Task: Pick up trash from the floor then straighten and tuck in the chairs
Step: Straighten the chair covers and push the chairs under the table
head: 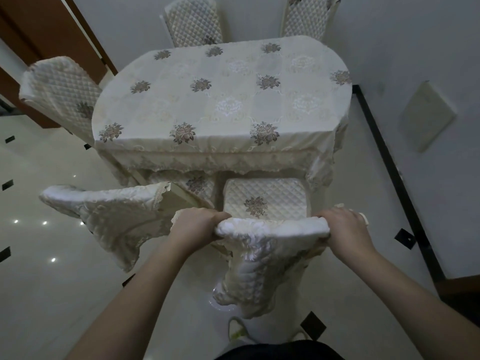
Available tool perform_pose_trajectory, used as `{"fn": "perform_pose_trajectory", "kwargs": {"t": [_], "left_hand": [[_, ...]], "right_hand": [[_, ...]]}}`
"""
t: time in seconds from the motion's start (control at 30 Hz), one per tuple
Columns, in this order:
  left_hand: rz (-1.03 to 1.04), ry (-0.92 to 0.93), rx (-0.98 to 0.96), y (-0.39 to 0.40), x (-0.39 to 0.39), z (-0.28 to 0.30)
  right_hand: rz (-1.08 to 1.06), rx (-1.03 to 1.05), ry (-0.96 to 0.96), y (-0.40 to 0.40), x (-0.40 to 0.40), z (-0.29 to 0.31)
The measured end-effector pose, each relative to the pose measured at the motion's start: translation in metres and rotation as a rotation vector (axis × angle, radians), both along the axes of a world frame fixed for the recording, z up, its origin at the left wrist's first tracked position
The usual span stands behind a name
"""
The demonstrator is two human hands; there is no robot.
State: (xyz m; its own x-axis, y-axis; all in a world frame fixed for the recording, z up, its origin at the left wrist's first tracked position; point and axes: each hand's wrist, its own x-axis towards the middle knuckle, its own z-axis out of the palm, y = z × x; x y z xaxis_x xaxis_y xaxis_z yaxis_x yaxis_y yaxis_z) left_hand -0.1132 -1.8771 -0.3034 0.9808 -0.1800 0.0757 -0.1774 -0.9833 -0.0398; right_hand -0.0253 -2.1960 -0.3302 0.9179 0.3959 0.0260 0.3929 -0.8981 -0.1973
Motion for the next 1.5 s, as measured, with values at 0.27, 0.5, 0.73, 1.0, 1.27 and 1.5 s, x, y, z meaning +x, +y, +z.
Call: {"fn": "perform_pose_trajectory", "kwargs": {"t": [0.27, 0.5, 0.73, 1.0, 1.27, 1.5], "left_hand": [[-0.024, -0.061, -0.037, -0.004, 0.027, -0.002], [-0.053, -0.030, 0.008, -0.028, 0.039, -0.017], [-0.013, -0.025, 0.029, -0.009, 0.048, -0.017], [0.011, 0.145, 0.010, 0.012, 0.072, -0.010], [0.032, 0.193, 0.021, 0.038, 0.073, -0.019], [0.004, 0.183, 0.003, 0.035, 0.071, -0.030]], "right_hand": [[0.004, -0.098, 0.061, 0.004, 0.053, 0.020], [0.048, -0.095, 0.120, -0.013, 0.080, 0.011], [0.054, -0.089, 0.084, 0.007, 0.080, 0.003], [-0.028, 0.013, 0.029, 0.024, 0.089, 0.001], [-0.044, 0.043, -0.019, 0.048, 0.071, -0.022], [-0.061, -0.036, -0.008, 0.044, 0.071, -0.045]]}}
